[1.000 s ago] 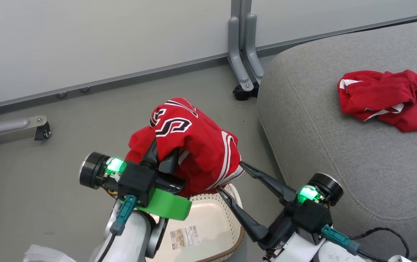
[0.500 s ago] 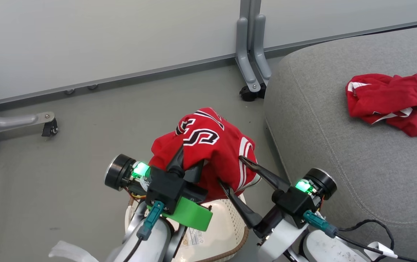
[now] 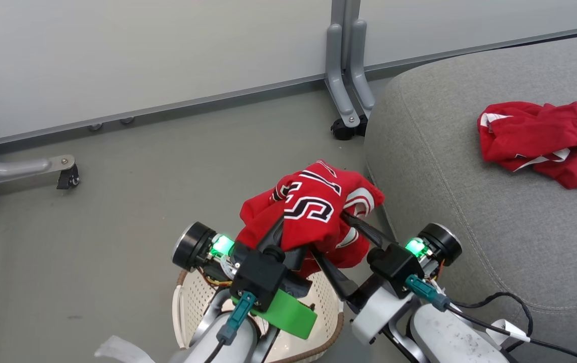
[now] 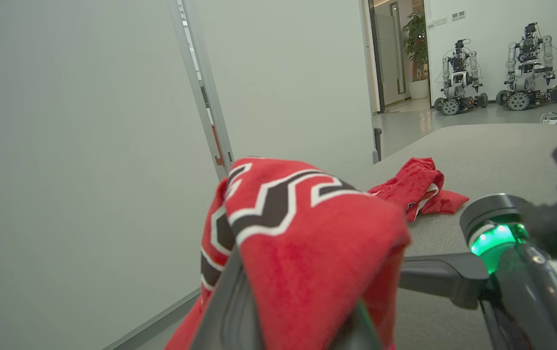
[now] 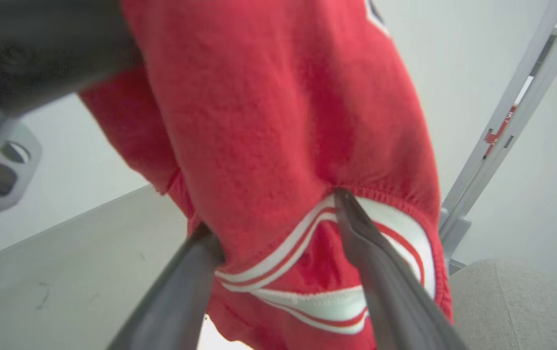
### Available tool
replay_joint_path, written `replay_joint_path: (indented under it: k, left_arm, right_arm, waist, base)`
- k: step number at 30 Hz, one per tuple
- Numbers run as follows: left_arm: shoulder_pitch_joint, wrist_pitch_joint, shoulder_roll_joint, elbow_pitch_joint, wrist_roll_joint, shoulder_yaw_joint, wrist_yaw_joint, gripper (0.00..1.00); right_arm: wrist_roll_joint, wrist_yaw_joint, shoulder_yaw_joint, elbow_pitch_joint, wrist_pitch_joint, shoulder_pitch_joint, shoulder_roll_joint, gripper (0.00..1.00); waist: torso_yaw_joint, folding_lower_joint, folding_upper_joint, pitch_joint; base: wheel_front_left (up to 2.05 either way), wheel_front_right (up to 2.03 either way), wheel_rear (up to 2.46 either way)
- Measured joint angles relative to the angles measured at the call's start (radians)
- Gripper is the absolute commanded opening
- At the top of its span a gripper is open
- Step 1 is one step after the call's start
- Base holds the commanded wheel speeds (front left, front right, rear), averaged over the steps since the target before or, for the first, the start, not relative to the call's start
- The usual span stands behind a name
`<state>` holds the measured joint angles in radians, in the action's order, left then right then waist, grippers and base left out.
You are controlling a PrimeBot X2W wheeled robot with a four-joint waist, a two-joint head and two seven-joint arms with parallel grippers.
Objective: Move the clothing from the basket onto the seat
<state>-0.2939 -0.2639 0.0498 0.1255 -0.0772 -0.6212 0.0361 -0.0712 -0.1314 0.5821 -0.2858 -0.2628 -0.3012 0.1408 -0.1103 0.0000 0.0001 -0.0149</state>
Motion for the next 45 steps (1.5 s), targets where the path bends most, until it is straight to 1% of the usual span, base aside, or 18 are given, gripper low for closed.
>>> replay_joint_path:
  k: [5,10,13,16,22,25,31,32,33,34,42,45]
  left_arm:
    - [-0.003,0.000,0.000,0.023,-0.001,-0.007,0.008,0.00]
    - [-0.005,0.000,0.000,0.050,-0.006,0.000,0.026,0.00]
    - [-0.006,0.000,0.000,0.059,-0.009,-0.003,0.027,0.00]
    - [-0.010,0.000,0.000,0.058,-0.020,-0.026,0.010,0.00]
    - [-0.011,0.000,0.000,0.050,-0.020,-0.074,-0.009,0.00]
    - [-0.011,0.000,0.000,0.050,-0.024,-0.090,-0.010,0.00]
    - [-0.011,0.000,0.000,0.052,-0.029,-0.099,-0.010,0.00]
    - [-0.011,0.000,0.000,0.053,-0.029,-0.099,-0.010,0.00]
    - [-0.012,0.000,0.000,0.053,-0.030,-0.099,-0.010,0.00]
    - [-0.013,0.000,0.000,0.054,-0.032,-0.099,-0.009,0.00]
    - [-0.016,0.000,0.000,0.060,-0.035,-0.095,-0.008,0.00]
    - [-0.016,0.000,0.000,0.067,-0.034,-0.083,-0.008,0.00]
  right_arm:
    - [0.025,0.000,-0.037,-0.002,0.000,-0.003,-0.020,1.00]
    - [0.054,0.000,-0.042,0.004,0.000,0.000,-0.032,1.00]
    - [0.073,0.000,-0.050,0.005,0.000,0.007,-0.036,1.00]
    - [0.087,0.000,-0.064,-0.004,0.000,0.007,-0.041,1.00]
    - [0.104,0.000,-0.055,-0.055,0.000,-0.004,-0.048,1.00]
    - [0.102,0.000,-0.035,-0.087,0.000,-0.019,-0.048,1.00]
    - [0.094,0.000,-0.013,-0.109,0.000,-0.035,-0.049,1.00]
    - [0.087,0.000,-0.011,-0.111,0.000,-0.035,-0.050,0.49]
    - [0.086,0.000,-0.011,-0.112,0.000,-0.036,-0.050,0.33]
    - [0.082,0.000,-0.011,-0.111,0.000,-0.036,-0.050,0.00]
    - [0.070,0.000,-0.020,-0.089,0.000,-0.035,-0.052,0.00]
    - [0.054,0.000,-0.040,-0.070,0.000,-0.031,-0.055,0.00]
  waist:
    - [0.002,0.0000,0.0000,-0.001]
    - [0.007,0.0000,0.0000,-0.001]
    - [0.007,0.0000,0.0000,-0.002]
    - [0.008,0.0000,0.0000,-0.002]
    - [0.013,0.0000,0.0000,0.000]
    - [0.016,0.0000,0.0000,0.000]
    - [0.024,0.0000,0.0000,0.000]
    - [0.026,0.0000,0.0000,0.000]
    - [0.027,0.0000,0.0000,0.000]
    - [0.028,0.0000,0.0000,0.000]
    - [0.033,0.0000,0.0000,-0.006]
    - [0.033,0.0000,0.0000,-0.010]
  base:
    - [0.00,0.00,0.00]
    - [0.00,0.00,0.00]
    - [0.00,0.00,0.00]
    - [0.00,0.00,0.00]
    - [0.00,0.00,0.00]
    - [0.00,0.00,0.00]
    - [0.00,0.00,0.00]
    - [0.00,0.00,0.00]
    - [0.00,0.00,0.00]
    - [0.00,0.00,0.00]
    - [0.00,0.00,0.00]
    - [0.00,0.00,0.00]
